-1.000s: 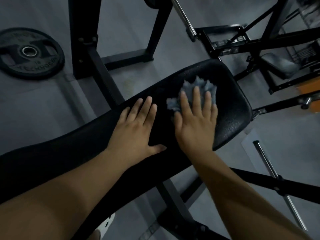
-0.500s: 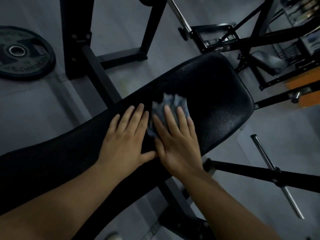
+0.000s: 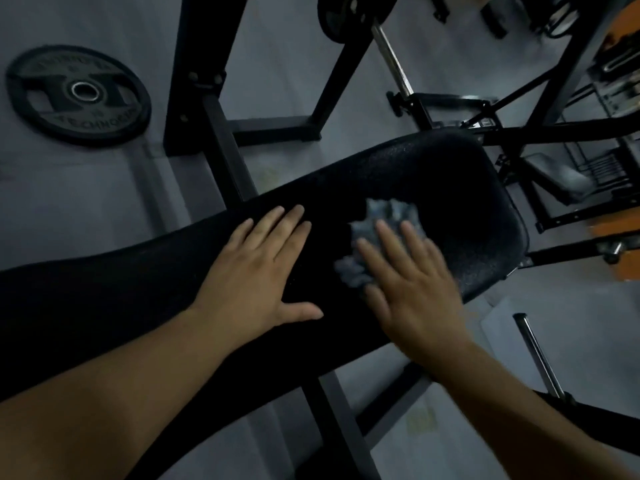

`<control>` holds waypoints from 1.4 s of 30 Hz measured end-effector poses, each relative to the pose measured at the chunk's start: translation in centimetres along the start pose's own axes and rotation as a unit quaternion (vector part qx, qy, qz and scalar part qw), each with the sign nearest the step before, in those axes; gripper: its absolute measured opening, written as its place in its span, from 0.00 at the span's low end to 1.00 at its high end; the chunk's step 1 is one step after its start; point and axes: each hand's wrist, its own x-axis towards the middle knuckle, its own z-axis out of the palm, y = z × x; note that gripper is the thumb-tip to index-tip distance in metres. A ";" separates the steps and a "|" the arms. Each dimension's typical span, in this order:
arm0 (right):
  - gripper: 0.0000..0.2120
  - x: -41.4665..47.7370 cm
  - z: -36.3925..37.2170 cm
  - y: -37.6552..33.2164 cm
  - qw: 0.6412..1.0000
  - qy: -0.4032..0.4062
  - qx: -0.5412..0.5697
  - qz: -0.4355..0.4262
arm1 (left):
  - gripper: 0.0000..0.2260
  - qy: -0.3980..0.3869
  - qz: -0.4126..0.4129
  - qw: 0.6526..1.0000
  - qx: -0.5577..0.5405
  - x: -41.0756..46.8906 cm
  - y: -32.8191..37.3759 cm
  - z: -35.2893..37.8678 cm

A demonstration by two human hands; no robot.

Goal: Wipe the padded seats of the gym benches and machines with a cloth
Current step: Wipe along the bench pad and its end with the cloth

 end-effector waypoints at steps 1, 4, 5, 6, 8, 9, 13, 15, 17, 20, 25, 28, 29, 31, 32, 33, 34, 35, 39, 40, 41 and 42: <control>0.28 1.0 -0.3 1.1 0.999 0.019 0.000 0.040 | 0.52 -0.001 0.000 1.000 0.000 0.1 -0.1 0.1; 0.29 7.8 -1.3 -0.2 0.984 0.047 0.049 0.165 | 0.51 0.014 0.012 1.000 0.006 0.1 -0.4 0.6; 0.29 8.9 -1.3 -1.8 0.984 0.041 0.050 0.165 | 0.52 0.023 0.015 1.000 0.006 0.1 -0.5 0.7; 0.29 8.6 -1.0 -3.3 0.989 0.043 0.039 0.136 | 0.52 0.029 0.016 0.999 0.004 0.1 -0.5 0.7; 0.28 5.1 -0.1 -4.8 0.999 0.041 0.015 0.032 | 0.52 0.048 0.015 0.999 -0.002 0.0 -0.7 1.1; 0.28 2.5 0.2 -4.6 1.000 0.028 0.011 -0.003 | 0.53 0.059 0.013 0.998 -0.006 -0.1 -0.8 1.4; 0.29 3.0 0.0 0.2 0.997 0.044 -0.012 0.055 | 0.54 0.093 0.013 0.995 -0.013 -0.2 -0.8 1.9; 0.29 7.6 -0.6 -0.8 0.990 0.058 -0.005 0.126 | 0.57 0.099 0.003 0.995 -0.015 -0.4 -0.8 2.0; 0.28 8.8 0.0 -3.4 0.992 0.065 -0.019 0.103 | 0.60 0.104 -0.019 0.994 -0.013 -0.4 -1.0 2.3; 0.28 3.1 0.9 -6.0 0.996 0.083 0.002 -0.037 | 0.61 0.127 -0.028 0.991 0.009 -0.4 -1.4 2.5; 0.30 4.2 0.3 -0.2 0.994 0.078 -0.060 0.040 | 0.59 0.146 -0.019 0.989 0.006 -1.4 -1.2 2.8; 0.29 6.6 0.3 -3.7 0.992 0.102 -0.057 0.039 | 0.59 0.126 -0.031 0.992 -0.008 -3.0 -1.4 3.3; 0.27 5.2 0.8 -5.2 0.992 0.111 -0.051 -0.012 | 0.58 0.123 -0.036 0.992 -0.009 -3.7 -1.4 3.4; 0.24 -0.3 1.4 -7.5 0.989 0.114 -0.021 -0.093 | 0.57 0.128 -0.048 0.991 -0.010 -4.7 -1.4 3.5; 0.23 -2.7 1.4 -7.2 0.986 0.117 0.013 -0.118 | 0.56 0.129 -0.052 0.990 -0.009 -5.0 -1.4 3.7; 0.23 -3.9 1.3 -6.3 0.985 0.120 0.033 -0.122 | 0.55 0.130 -0.054 0.990 -0.004 -5.1 -1.3 4.1; 0.23 -3.5 1.1 -5.1 0.986 0.121 0.027 -0.108 | 0.54 0.135 -0.056 0.989 -0.002 -5.2 -1.2 4.4; 0.23 -2.0 0.9 -4.2 0.990 0.126 0.009 -0.069 | 0.54 0.142 -0.059 0.988 -0.001 -5.3 -1.1 4.7; 0.27 2.7 1.8 -7.4 0.990 0.138 -0.040 0.010 | 0.54 0.154 -0.060 0.986 0.000 -5.4 -1.1 5.1; 0.27 1.4 2.3 -8.6 0.990 0.132 -0.039 -0.034 | 0.54 0.152 -0.057 0.987 0.003 -5.6 -1.3 5.0; 0.27 -0.5 2.5 -9.1 0.990 0.118 -0.030 -0.077 | 0.54 0.150 -0.054 0.987 0.010 -6.0 -1.5 4.9; 0.27 -2.5 2.5 -9.2 0.989 0.107 -0.015 -0.105 | 0.54 0.148 -0.051 0.988 0.016 -6.4 -1.7 5.0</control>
